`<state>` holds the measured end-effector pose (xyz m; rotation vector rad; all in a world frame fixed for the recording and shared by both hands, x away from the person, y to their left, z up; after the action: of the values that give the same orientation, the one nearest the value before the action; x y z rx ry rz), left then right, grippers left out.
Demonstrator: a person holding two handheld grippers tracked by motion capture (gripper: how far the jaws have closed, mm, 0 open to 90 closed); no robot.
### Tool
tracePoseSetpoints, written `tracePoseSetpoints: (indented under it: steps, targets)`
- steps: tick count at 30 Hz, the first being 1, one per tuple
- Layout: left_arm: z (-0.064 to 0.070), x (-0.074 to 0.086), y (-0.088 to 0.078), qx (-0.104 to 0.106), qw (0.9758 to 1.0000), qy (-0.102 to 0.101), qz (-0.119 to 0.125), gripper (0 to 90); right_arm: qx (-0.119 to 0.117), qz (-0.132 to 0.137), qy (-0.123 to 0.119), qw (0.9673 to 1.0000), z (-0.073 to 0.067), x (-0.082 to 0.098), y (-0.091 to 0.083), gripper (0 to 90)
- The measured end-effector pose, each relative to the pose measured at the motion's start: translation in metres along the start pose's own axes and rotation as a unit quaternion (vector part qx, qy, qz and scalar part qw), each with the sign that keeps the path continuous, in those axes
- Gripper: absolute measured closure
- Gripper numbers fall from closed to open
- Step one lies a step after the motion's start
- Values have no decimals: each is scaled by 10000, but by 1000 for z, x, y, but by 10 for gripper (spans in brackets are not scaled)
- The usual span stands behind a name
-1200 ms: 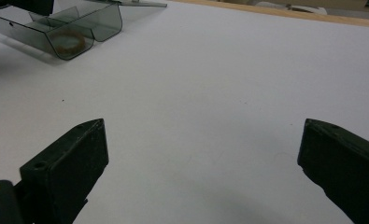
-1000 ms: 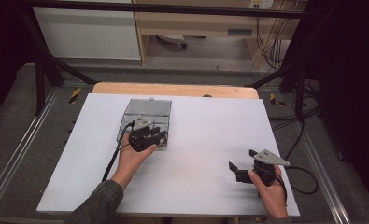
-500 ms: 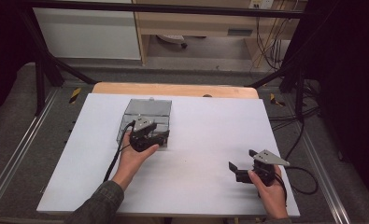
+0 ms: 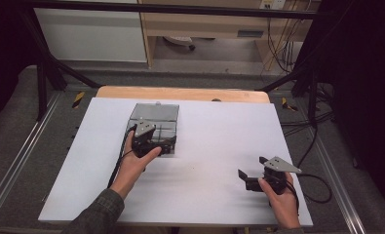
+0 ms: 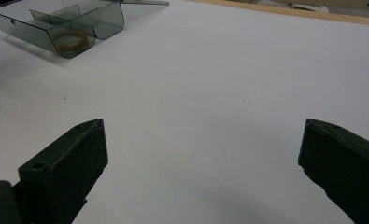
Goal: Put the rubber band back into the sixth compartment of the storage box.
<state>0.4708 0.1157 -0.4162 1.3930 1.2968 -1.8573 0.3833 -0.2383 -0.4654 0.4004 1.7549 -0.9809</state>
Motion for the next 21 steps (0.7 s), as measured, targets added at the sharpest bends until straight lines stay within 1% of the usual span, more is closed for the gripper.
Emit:
tracePoseSetpoints:
  steps: [4, 8, 10, 12, 16, 20, 21]
  targets:
    - [-4, -4, -5, -32, 10000, 9, 34, 68, 0, -5, 2, 10000, 0, 0, 0, 19]
    - [-8, -7, -10, -20, 10000, 29, 58, 62, 0, 6, 0, 10000, 0, 0, 1, 19]
    - [-9, -8, -12, -20, 10000, -1, 83, 62, -2, -1, -13, 10000, 0, 0, 1, 20]
    - [-10, -9, -14, -18, 9999, 27, 96, 60, 2, -1, -4, 10000, 0, 0, 1, 20]
    - [-13, -11, -18, 2, 9999, -7, 102, 57, 8, -10, -9, 10000, 0, 1, 1, 20]
    - [-19, -11, -22, -15, 9999, 39, 92, 56, -1, -5, 0, 10000, 0, 1, 1, 20]
    - [-20, -11, -23, -17, 9999, 11, 109, 57, 2, -4, 3, 10000, 0, 1, 1, 19]
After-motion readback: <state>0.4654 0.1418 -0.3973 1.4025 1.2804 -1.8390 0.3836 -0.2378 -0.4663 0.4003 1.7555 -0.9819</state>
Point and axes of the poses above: each handheld gripper's, and its own axes: y roughly forward along the jaws, x roughly out of its underside, z roughly to its right, the point moved 5 cm from there along y, roughly forward along the jaws, and after that the axes turned 9 degrees about -x, right-handed, at the moved point
